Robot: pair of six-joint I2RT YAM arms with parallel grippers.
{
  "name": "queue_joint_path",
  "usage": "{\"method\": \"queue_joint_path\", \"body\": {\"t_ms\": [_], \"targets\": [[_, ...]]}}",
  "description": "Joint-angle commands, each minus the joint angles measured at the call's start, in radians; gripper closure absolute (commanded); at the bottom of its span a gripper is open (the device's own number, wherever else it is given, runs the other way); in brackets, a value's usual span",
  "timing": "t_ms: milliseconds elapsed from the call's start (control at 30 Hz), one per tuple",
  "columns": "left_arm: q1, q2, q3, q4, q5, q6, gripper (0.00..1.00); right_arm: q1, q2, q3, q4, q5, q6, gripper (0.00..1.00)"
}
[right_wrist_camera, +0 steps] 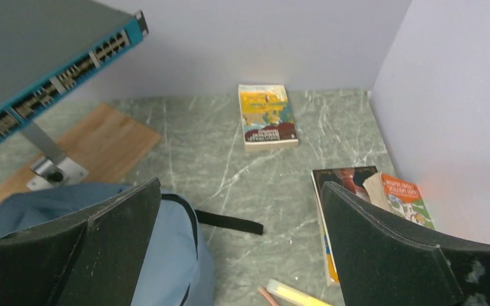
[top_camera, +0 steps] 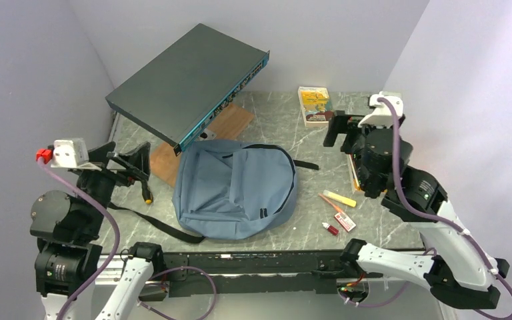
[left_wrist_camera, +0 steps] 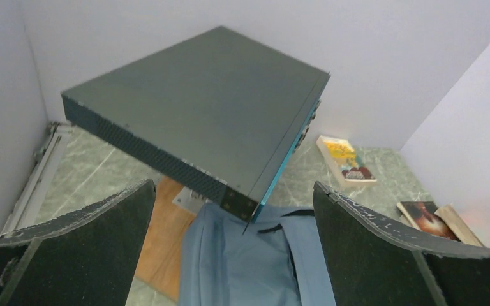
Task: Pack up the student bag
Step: Unzip the student bag at the center of the board.
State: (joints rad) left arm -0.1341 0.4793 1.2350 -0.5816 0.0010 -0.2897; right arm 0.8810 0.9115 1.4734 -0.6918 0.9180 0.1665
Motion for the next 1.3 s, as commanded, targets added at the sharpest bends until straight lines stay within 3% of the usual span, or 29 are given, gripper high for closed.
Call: {"method": "queue_joint_path", "body": {"t_ms": [0,100,233,367,600,833,1000,1133,1200,1267], "targets": [[0.004,-0.027,-0.044,-0.058,-0.041,0.012,0.01,0.001,0.003,-0.068,-0.022,0.006,0.036,0.0],[0.005,-0.045,-0.081,-0.101,-0.042,0.001,0.01,0.001,-0.003,-0.198,0.066,0.012,0.057,0.0],[0.005,-0.08,-0.139,-0.176,-0.045,-0.022,0.01,0.001,0.061,-0.273,0.04,-0.018,0.179,0.0],[0.005,-0.118,-0.198,-0.246,-0.036,-0.085,0.01,0.0,0.135,-0.369,0.085,-0.218,0.235,0.0],[0.004,-0.149,-0.354,-0.277,0.142,-0.215,0.01,-0.072,0.342,-0.458,0.101,-0.533,0.32,0.0],[0.005,-0.124,-0.588,-0.104,0.418,-0.366,0.01,-0.181,0.314,-0.596,0.209,-0.803,0.312,0.04],[-0.019,-0.166,-0.83,0.281,0.636,-0.537,0.01,-0.224,0.322,-0.683,0.281,-0.869,0.304,0.2],[-0.162,-0.185,-0.855,0.339,0.506,-0.538,0.01,-0.224,0.351,-0.723,0.338,-0.936,0.309,0.35],[-0.27,-0.132,-0.854,0.365,0.408,-0.528,0.01,-0.224,0.354,-0.748,0.386,-0.99,0.324,0.43],[-0.397,-0.057,-0.833,0.369,0.255,-0.506,0.01,-0.224,0.353,-0.775,0.435,-1.021,0.351,0.45]]}}
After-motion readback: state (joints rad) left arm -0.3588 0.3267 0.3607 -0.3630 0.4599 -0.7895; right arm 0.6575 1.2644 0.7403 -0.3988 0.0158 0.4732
